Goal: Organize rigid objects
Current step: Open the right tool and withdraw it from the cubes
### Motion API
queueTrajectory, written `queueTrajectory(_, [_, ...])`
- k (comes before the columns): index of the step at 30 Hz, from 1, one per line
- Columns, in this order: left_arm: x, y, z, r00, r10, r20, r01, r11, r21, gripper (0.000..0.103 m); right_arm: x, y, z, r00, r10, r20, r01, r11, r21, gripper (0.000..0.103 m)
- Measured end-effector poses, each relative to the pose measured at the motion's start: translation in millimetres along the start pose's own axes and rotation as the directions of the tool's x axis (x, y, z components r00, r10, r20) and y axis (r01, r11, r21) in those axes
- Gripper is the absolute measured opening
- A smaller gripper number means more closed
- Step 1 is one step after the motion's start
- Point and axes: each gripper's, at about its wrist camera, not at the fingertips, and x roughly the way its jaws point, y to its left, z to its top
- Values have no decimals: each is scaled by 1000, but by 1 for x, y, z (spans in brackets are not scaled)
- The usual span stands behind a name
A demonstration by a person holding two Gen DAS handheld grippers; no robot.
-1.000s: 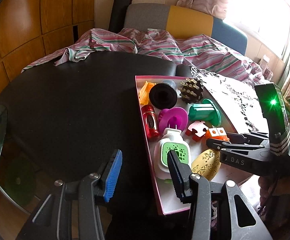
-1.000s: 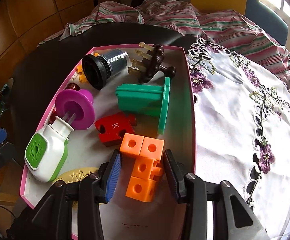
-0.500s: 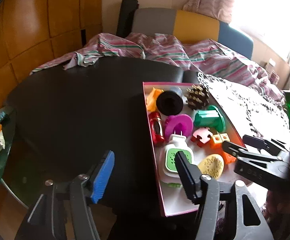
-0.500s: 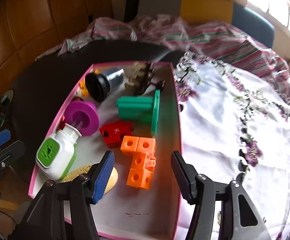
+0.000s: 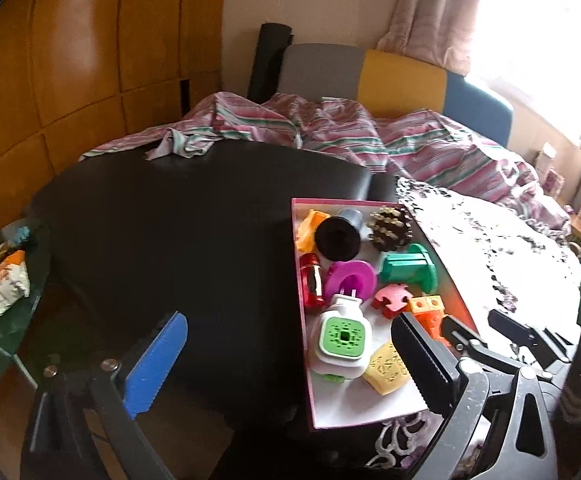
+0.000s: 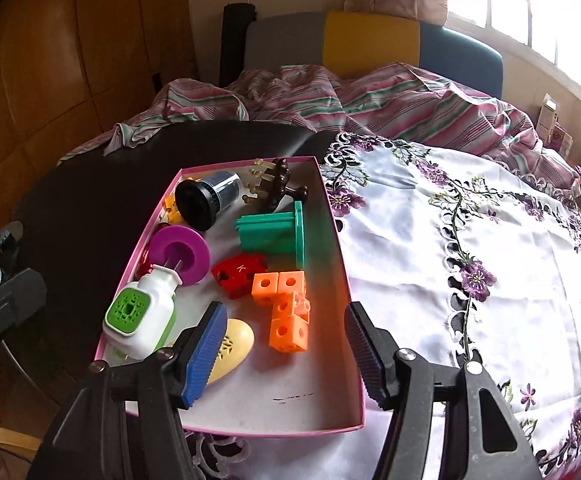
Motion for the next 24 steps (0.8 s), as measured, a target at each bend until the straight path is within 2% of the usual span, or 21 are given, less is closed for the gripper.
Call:
queueTrajectory(11, [-14, 3, -1, 999, -20, 42, 21, 1000, -23, 103, -14, -2, 6, 999, -15, 47, 15, 1000, 11, 62])
queueTrajectory(24, [-15, 3, -3, 998, 18, 53, -17, 999, -30, 102, -17, 4, 7, 998, -9, 58, 9, 1000, -6, 62])
